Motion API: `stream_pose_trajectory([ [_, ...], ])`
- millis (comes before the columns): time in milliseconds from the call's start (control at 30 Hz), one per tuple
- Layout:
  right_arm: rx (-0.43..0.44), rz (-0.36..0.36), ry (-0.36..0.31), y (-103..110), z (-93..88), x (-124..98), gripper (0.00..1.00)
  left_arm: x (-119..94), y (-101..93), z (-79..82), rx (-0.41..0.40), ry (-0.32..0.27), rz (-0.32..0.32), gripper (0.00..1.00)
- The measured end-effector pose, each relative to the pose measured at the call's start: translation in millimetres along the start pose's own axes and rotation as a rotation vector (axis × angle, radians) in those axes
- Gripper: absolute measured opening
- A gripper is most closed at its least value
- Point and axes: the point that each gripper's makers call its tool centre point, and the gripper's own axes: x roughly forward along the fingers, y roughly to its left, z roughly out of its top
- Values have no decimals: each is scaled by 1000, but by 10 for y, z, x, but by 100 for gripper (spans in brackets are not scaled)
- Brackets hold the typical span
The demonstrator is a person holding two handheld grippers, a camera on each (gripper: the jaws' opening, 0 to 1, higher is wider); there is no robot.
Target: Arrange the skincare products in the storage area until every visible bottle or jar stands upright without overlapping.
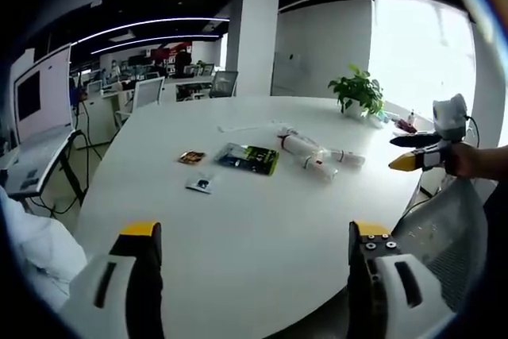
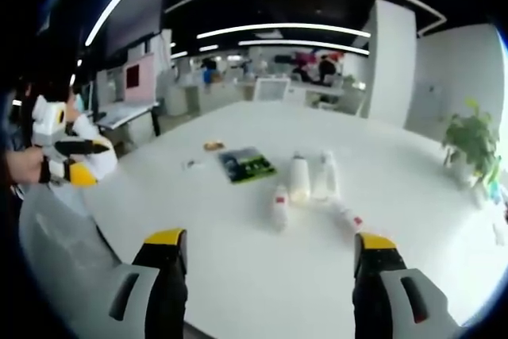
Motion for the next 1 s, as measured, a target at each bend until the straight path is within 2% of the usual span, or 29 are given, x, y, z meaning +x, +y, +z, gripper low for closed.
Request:
stream_pose_trajectory([
  [200,63,11,-11,-16,19,-5,90,-18,4,21,-17,-8,2,92],
  [333,89,12,0,-54,-6,34,90,-3,2,6,4,3,11,92],
  [467,93,14,12,-47,-20,88,89,14,-24,-22,25,20,5,92],
  [767,97,28,26,-5,-46,129,89,34,-19,-91,18,55,1,91],
  [1000,110,5,23,-151,-31,178,88,27,11,-62,36,38,17,90],
])
